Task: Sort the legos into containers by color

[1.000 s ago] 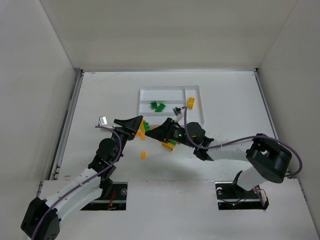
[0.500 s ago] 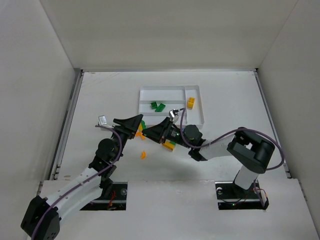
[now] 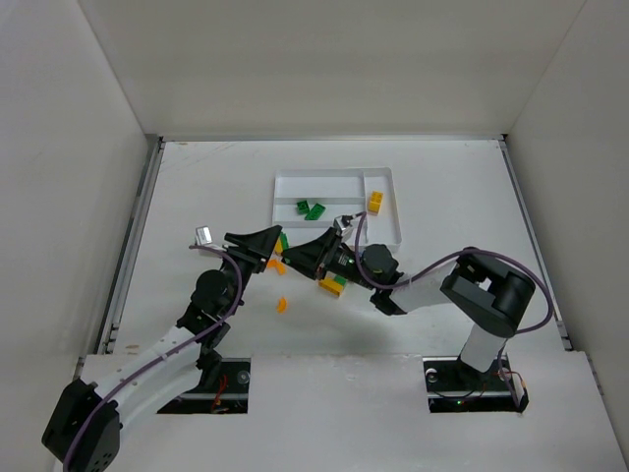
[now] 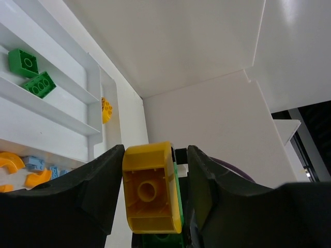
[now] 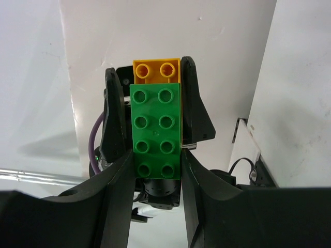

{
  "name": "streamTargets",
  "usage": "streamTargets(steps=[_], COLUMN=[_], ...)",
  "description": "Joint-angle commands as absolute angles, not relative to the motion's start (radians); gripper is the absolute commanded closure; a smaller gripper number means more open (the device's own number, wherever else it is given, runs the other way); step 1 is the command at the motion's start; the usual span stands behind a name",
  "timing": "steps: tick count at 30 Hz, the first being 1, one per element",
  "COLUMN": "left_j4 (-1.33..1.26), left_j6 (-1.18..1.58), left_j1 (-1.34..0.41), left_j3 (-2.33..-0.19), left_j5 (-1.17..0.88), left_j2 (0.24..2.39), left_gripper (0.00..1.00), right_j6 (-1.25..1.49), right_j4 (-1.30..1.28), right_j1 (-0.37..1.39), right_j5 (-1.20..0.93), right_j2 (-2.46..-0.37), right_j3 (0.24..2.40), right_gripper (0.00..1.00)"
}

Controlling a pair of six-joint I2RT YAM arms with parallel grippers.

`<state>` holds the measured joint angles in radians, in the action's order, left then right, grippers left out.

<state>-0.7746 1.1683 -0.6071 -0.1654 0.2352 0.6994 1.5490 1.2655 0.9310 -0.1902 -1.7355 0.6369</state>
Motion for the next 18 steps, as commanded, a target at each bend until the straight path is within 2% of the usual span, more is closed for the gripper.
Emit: streamTargets(steps=[1,10,18], left_j4=[-0.847,-0.894,-0.922], left_j6=[1.163,1.129,1.106], left_j1=[-0.601,-0.613,-0.602], left_j3=[-0.21,-0.244,-0.261], left_j5=[0.236,0.264,0.259], left_j2=[0.699,0.781,0.795], left_gripper=[0.52,0.61,0.65], right_j6=[1.569,1.628,1.632], right_j4=[1.457,1.56,1.589], right_j1=[0.921,0.903,0.874], right_j5=[-0.173,-0.167,-0.156], right_j2=[-1.74,-1.782,-1.769], right_j3=[0.634,0.618,0.584], right_gripper=[0.69,0.69,0.69])
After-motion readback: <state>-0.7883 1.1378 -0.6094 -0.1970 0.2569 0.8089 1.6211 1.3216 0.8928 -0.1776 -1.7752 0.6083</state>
